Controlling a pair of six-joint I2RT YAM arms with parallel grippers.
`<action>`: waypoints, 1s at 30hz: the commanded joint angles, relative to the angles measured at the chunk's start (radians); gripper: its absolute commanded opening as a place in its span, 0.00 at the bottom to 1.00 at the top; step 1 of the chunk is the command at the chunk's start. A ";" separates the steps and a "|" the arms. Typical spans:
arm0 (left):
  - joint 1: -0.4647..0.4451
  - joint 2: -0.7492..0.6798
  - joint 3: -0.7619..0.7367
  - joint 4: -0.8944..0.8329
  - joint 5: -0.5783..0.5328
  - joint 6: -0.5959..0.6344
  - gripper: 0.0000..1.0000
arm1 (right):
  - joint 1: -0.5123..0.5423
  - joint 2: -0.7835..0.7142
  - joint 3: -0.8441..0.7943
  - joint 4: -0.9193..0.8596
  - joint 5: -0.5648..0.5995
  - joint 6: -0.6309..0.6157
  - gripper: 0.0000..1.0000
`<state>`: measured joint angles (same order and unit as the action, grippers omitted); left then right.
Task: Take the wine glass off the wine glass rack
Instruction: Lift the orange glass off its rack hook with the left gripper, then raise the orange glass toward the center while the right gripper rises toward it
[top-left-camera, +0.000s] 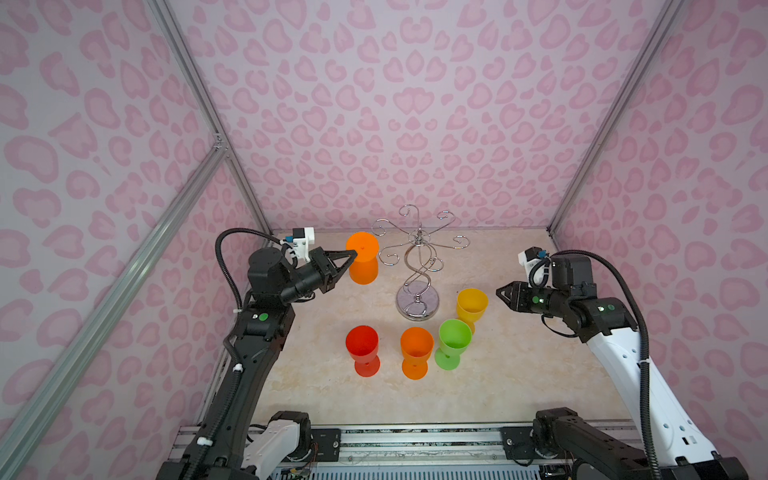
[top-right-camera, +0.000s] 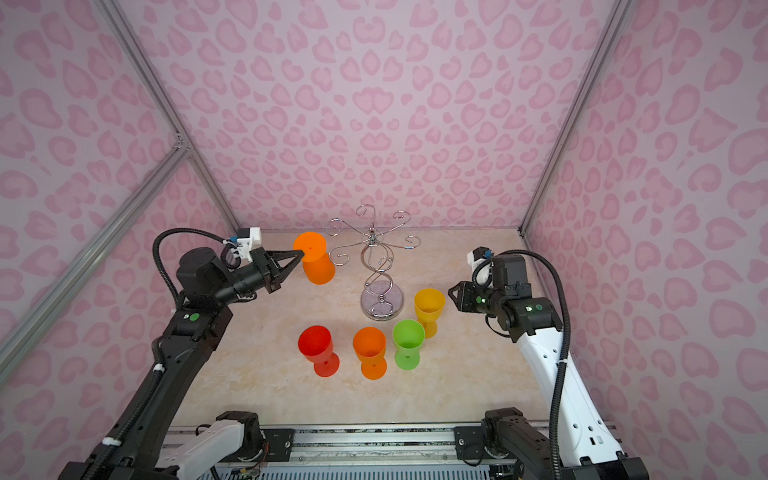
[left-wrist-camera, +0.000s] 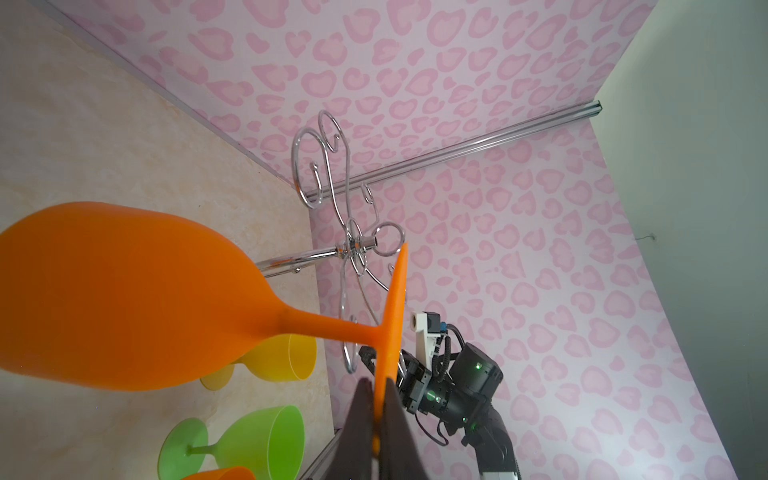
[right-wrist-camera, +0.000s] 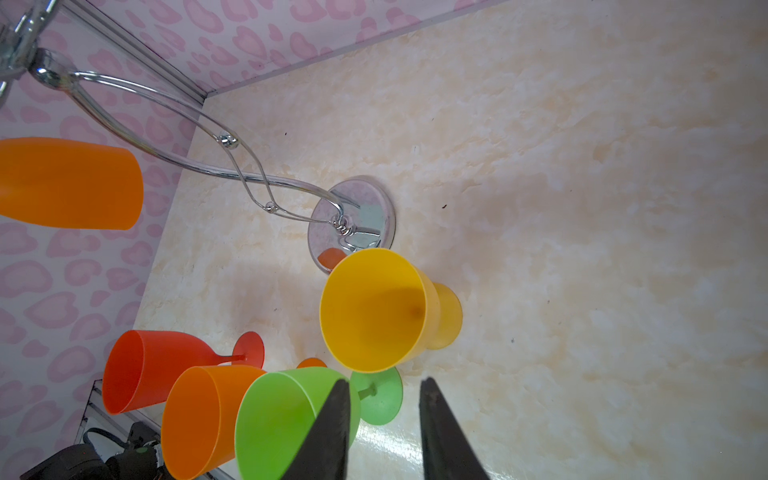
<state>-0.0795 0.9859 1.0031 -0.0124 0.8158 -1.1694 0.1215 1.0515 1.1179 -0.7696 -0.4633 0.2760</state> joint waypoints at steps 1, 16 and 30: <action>0.032 -0.089 0.033 -0.149 0.022 0.101 0.03 | -0.002 -0.004 0.005 0.017 0.013 0.003 0.30; 0.053 -0.119 0.286 0.253 0.091 -0.114 0.03 | -0.005 -0.153 -0.028 0.295 -0.041 0.109 0.29; -0.324 0.112 0.209 0.926 0.037 -0.325 0.03 | -0.016 -0.157 -0.287 1.346 -0.332 0.684 0.38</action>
<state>-0.3656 1.0645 1.2213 0.6930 0.8715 -1.4376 0.1062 0.8722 0.8600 0.1844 -0.7036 0.7418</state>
